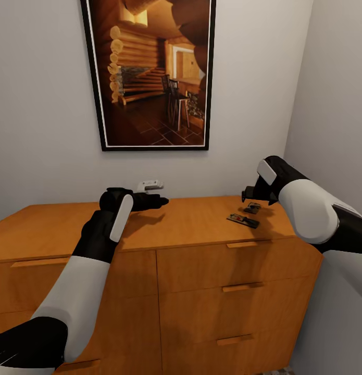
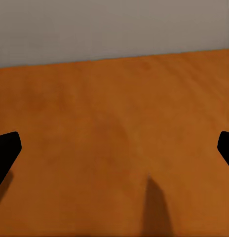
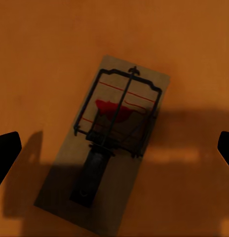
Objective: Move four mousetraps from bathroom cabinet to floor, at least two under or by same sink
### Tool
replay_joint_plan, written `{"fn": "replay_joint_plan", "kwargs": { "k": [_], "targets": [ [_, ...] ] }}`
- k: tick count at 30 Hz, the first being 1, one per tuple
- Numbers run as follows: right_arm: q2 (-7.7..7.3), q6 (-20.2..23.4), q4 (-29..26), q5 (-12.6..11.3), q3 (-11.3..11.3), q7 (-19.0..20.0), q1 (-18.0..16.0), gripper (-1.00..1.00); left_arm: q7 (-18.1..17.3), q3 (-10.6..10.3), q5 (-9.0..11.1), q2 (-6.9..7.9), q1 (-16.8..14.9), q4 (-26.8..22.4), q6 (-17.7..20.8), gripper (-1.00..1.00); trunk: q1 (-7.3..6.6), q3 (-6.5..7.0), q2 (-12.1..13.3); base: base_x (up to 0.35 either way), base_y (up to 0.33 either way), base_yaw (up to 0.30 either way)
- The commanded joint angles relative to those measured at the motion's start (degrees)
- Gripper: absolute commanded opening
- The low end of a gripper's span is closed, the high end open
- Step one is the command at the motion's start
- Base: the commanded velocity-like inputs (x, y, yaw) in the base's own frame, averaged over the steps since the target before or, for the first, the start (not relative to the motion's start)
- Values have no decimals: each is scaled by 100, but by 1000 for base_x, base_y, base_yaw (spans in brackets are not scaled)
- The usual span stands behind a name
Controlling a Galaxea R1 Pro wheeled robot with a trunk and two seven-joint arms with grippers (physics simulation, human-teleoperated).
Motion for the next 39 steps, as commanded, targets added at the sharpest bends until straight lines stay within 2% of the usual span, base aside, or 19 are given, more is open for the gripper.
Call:
{"fn": "replay_joint_plan", "kwargs": {
  "k": [1,15,23,39],
  "targets": [
    [6,22,-4,57,-48,6,-5,100,27,-1,34,0,-5,-3,22,100,-1,-7,-3,0,0,0],
    [18,22,-4,50,-56,6,-5,100,27,-1,38,8,-4,-3,22,100,-1,-7,-3,0,0,0],
    [21,22,-4,49,-56,6,-5,100,27,-1,38,5,-5,-3,22,100,175,-150,-324,0,0,0],
    [23,22,-3,47,-55,6,-5,100,27,-1,38,0,-6,-7,22,100,175,-150,-324,0,0,0]
  ]
}}
